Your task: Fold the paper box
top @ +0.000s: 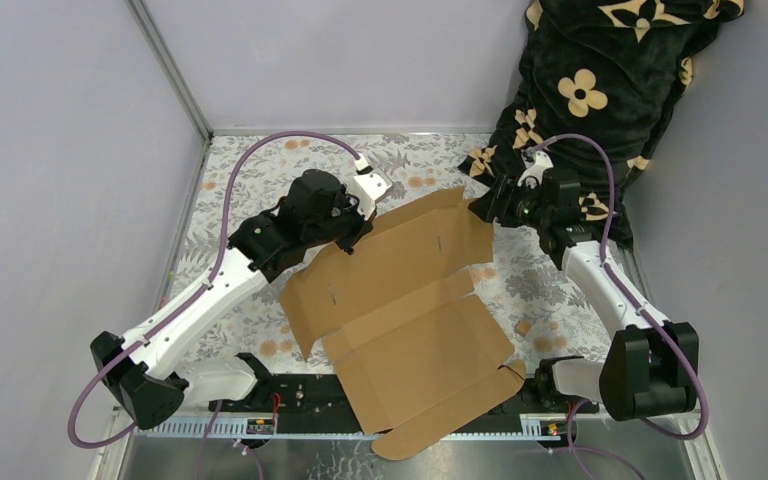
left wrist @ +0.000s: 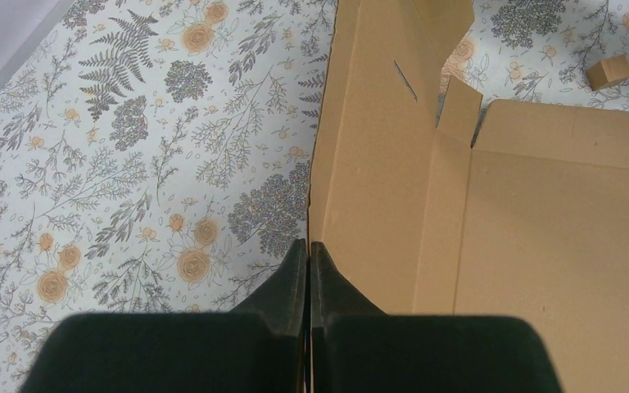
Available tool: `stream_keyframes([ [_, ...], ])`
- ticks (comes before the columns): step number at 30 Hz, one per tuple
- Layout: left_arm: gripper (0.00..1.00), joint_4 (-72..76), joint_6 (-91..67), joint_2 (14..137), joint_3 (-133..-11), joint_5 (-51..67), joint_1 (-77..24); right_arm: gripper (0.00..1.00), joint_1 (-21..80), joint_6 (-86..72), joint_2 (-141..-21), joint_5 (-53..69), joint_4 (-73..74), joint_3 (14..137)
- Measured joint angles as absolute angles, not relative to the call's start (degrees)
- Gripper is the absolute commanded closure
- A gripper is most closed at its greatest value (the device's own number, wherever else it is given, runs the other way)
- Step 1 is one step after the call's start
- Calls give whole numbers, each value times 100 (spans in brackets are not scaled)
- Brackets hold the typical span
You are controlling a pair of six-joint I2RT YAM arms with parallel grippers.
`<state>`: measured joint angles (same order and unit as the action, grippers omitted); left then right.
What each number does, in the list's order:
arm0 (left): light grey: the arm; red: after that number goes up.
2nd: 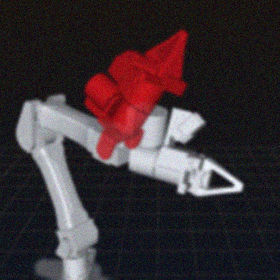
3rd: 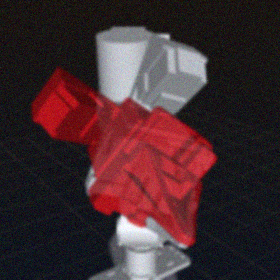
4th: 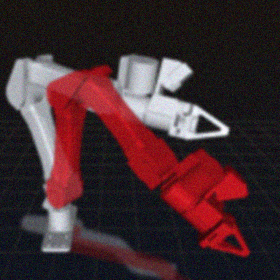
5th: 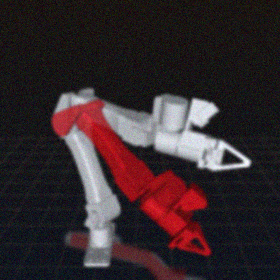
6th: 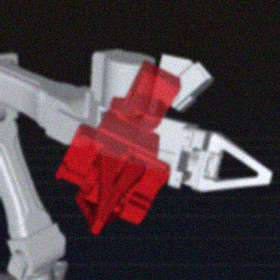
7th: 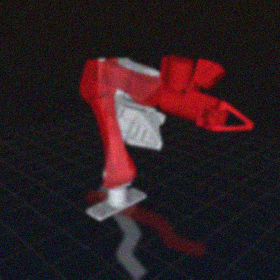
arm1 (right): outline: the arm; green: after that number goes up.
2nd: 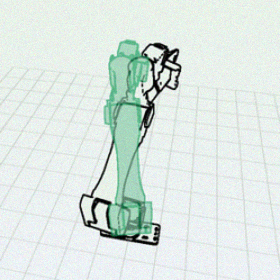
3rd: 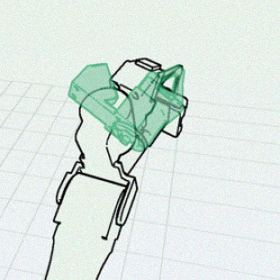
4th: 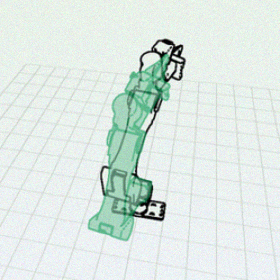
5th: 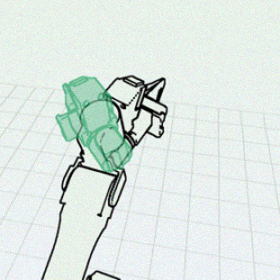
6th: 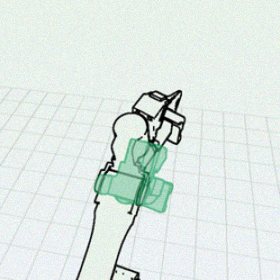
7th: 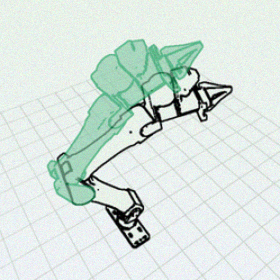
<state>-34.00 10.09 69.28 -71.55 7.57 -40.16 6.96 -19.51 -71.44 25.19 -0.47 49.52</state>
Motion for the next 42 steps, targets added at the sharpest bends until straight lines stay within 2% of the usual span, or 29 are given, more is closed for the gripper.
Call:
stream_keyframes([
  [6, 98, -3409, 1035, 6991, -7172, 733, -4014, 76, 694, -1911, -7231, 2720, -113, 4831],
  [10, 98, -3411, 1087, 7247, -7336, 591, -4014, 86, 698, -1885, -7199, 2860, -113, 4740],
  [27, 98, -3332, 1236, 8613, -8158, 23, -3782, 91, 716, -1874, -6285, 2967, 1011, 4611],
  [36, 98, -3026, 1017, 8794, -8156, 316, -3387, 93, 972, -2200, -5826, 3089, 1446, 4703],
  [42, 98, -2598, 862, 8823, -7964, 320, -3365, 95, 1317, -2401, -5695, 2764, 1455, 4707],
])
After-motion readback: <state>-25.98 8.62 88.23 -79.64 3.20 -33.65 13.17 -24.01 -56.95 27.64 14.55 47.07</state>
